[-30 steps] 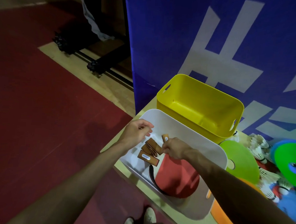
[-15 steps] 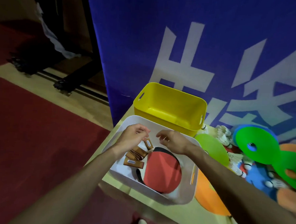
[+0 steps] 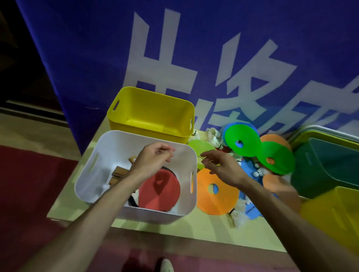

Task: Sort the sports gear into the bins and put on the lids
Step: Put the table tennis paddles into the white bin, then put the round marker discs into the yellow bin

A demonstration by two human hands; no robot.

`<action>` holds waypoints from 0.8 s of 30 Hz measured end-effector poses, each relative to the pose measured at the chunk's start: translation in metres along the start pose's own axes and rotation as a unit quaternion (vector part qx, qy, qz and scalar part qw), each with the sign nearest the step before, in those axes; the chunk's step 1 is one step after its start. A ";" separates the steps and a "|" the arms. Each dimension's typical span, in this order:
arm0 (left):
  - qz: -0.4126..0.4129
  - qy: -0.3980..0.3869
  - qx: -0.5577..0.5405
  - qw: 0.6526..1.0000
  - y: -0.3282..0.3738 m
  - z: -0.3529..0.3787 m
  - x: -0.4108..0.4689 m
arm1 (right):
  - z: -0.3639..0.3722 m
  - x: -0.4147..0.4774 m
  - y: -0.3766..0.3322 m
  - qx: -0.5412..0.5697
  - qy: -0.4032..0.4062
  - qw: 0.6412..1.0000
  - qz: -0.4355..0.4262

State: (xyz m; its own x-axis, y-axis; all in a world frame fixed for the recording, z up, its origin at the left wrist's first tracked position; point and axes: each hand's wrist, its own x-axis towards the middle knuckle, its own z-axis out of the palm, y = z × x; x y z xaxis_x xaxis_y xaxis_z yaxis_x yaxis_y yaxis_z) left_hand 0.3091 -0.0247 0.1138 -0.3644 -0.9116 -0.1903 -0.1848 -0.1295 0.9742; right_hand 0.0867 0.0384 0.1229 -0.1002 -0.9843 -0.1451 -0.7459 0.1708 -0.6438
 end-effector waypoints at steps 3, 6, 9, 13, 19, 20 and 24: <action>0.013 -0.020 -0.003 1.000 0.001 0.019 -0.003 | -0.011 -0.013 0.017 0.023 0.023 0.999 0.035; 0.010 -0.033 -0.008 0.999 0.004 0.035 -0.005 | -0.018 -0.021 0.037 0.056 0.043 0.995 0.068; 0.017 -0.024 -0.023 0.999 0.009 0.052 -0.003 | -0.023 -0.028 0.063 0.092 0.069 0.988 0.107; 0.029 -0.008 -0.022 0.999 0.010 0.080 0.005 | -0.028 -0.036 0.107 0.111 0.089 0.977 0.157; -0.005 0.008 0.006 1.000 0.010 0.133 0.020 | -0.041 -0.035 0.177 0.082 0.075 0.976 0.187; -0.010 0.007 0.018 1.000 0.008 0.140 0.022 | -0.041 -0.033 0.185 0.077 0.072 0.976 0.189; -0.037 0.044 0.031 0.998 0.003 0.190 0.029 | -0.050 -0.019 0.230 0.086 0.044 0.979 0.179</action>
State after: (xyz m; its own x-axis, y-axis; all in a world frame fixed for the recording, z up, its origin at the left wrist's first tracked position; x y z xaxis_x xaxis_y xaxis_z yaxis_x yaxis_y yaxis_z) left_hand 0.1242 0.0222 0.0884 -0.2657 -0.9317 -0.2475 -0.2659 -0.1760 0.9478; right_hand -0.1160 0.0946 0.0153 -0.3961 -0.8592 -0.3240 -0.5325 0.5024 -0.6813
